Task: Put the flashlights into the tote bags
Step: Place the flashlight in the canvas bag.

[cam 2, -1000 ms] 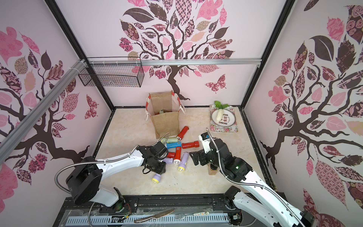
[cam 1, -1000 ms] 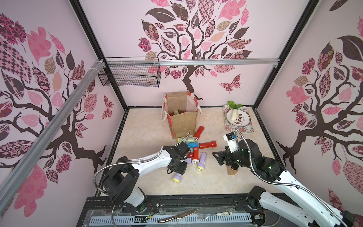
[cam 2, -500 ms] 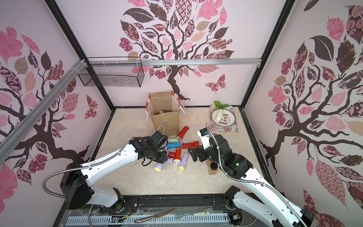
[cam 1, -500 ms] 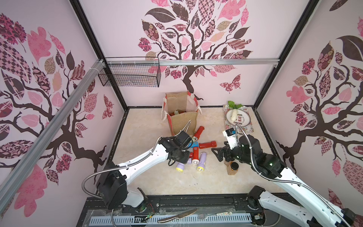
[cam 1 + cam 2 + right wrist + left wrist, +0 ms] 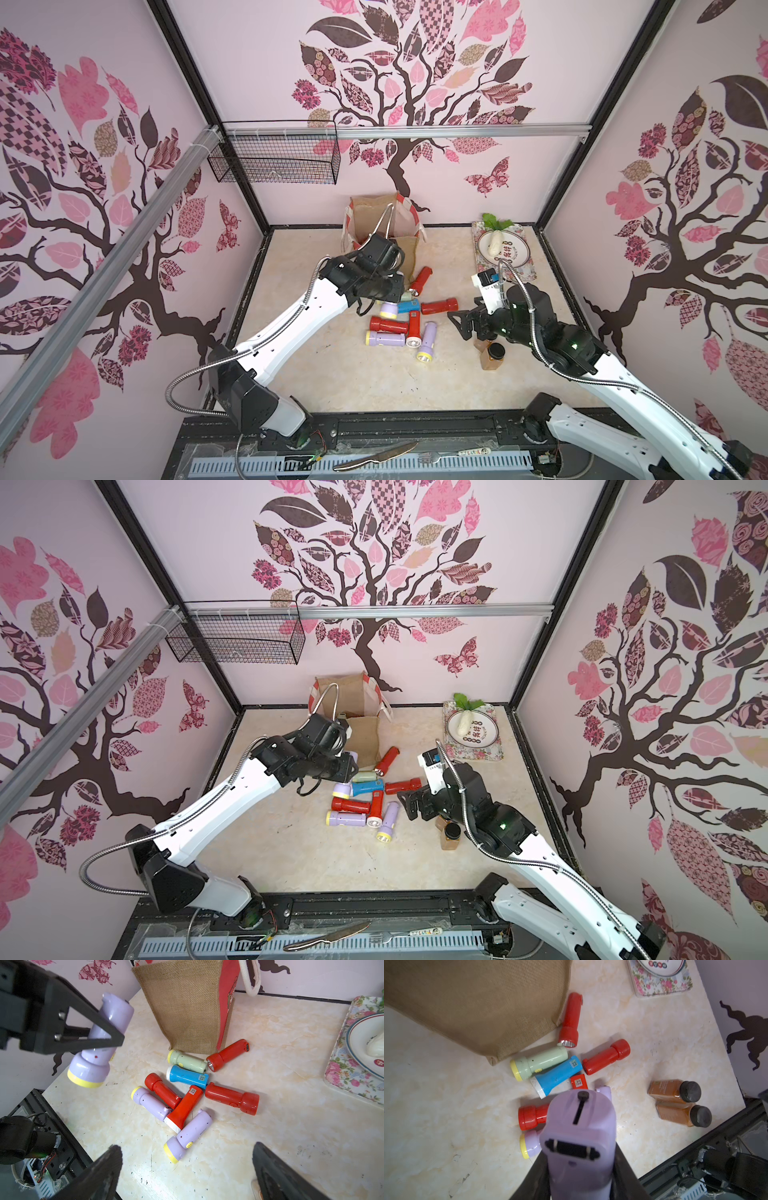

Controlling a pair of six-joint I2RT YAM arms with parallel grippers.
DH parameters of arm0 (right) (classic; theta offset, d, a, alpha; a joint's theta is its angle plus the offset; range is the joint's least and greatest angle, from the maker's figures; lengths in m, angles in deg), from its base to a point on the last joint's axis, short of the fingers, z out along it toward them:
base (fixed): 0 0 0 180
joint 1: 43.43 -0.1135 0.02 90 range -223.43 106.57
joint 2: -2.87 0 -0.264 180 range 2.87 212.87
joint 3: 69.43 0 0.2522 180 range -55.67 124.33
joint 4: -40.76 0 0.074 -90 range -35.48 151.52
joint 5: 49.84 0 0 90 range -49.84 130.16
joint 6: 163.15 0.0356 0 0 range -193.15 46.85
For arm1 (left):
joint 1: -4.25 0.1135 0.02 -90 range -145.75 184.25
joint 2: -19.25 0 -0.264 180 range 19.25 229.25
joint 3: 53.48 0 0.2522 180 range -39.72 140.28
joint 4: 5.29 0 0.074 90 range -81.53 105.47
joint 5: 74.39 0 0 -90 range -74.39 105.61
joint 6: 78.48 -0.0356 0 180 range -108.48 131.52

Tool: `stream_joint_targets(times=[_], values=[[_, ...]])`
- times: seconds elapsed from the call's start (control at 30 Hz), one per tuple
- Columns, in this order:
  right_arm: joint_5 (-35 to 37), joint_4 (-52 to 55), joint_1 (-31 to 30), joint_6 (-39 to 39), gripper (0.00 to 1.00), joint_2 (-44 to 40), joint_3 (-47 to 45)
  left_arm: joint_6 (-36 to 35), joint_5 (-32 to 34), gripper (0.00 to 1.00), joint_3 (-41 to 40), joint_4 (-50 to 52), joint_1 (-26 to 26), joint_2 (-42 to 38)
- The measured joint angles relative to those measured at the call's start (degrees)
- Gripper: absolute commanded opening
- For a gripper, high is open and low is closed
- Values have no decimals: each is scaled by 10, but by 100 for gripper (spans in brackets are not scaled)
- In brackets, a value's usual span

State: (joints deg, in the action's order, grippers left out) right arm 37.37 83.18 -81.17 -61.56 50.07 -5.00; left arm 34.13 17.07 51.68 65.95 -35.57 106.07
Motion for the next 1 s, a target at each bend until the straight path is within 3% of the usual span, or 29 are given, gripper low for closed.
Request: stream_joint_targets(times=[0.67, 1.0], values=[[-16, -3, 0, -2, 100, -23, 0, 12, 60, 4, 318, 7, 61, 181], [-17, -5, 0, -5, 100, -38, 0, 31, 59, 3, 404, -23, 128, 263]])
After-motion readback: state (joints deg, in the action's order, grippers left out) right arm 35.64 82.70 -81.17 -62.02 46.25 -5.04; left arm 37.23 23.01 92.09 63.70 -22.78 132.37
